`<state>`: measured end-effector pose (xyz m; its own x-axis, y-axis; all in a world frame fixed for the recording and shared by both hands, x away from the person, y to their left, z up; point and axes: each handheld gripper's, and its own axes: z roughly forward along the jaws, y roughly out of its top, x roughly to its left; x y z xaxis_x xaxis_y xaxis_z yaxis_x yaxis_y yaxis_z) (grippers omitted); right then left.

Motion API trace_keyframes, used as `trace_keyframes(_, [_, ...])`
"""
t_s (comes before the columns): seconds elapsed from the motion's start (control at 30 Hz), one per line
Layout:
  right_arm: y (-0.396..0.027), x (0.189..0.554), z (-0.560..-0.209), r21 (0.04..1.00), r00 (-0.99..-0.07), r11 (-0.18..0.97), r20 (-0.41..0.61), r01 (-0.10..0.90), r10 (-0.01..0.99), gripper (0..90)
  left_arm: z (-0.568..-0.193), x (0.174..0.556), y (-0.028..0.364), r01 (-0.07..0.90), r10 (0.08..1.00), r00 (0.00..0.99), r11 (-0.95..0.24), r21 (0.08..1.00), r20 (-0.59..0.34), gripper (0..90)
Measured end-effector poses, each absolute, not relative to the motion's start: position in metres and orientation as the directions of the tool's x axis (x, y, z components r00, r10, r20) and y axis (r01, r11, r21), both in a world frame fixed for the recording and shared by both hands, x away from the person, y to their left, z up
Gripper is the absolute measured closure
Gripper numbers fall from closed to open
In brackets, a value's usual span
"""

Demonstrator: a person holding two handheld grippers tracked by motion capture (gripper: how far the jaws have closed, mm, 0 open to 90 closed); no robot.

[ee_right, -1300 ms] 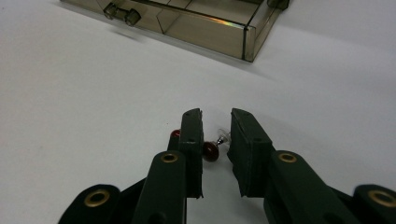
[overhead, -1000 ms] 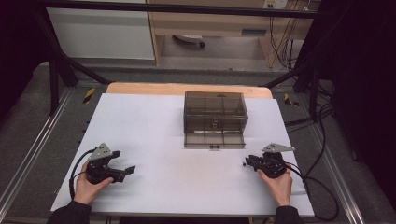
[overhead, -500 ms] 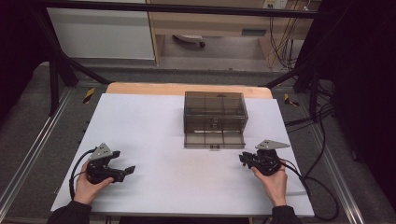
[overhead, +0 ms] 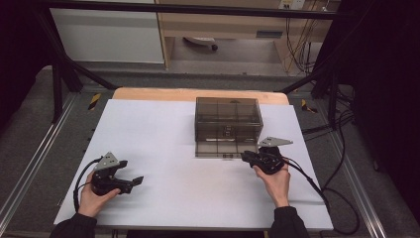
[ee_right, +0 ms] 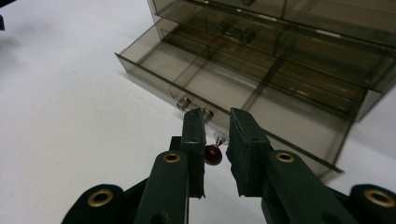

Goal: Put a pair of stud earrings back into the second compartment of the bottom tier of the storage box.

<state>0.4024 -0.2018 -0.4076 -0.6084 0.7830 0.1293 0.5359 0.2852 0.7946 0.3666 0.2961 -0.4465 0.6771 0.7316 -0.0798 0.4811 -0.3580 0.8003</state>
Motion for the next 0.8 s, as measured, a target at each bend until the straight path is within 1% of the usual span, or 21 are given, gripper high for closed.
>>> trace_keyframes(0.03, [-0.202,0.402,-0.408,0.795,-0.608,0.285,0.129,0.536,0.783,77.0,-0.447,0.367,0.296,0.481,0.732,0.677,-0.357,0.8,-0.08,7.0])
trace_keyframes(0.07, [-0.196,0.406,-0.407,0.792,-0.611,0.292,0.125,0.535,0.781,82.4,-0.447,0.367,0.296,0.481,0.732,0.676,-0.357,0.8,-0.08,7.0])
trace_keyframes(0.23, [-0.186,0.419,-0.407,0.798,-0.603,0.274,0.136,0.537,0.786,82.6,-0.447,0.367,0.296,0.481,0.732,0.677,-0.358,0.8,-0.08,7.0])
trace_keyframes(0.53, [-0.165,0.442,-0.41,0.785,-0.608,0.293,0.129,0.545,0.783,82.6,-0.447,0.367,0.296,0.481,0.731,0.678,-0.359,0.8,-0.08,7.0])
trace_keyframes(0.8, [-0.153,0.459,-0.424,0.769,-0.586,0.302,0.115,0.563,0.802,82.0,-0.447,0.367,0.297,0.481,0.733,0.676,-0.358,0.8,-0.079,7.1])
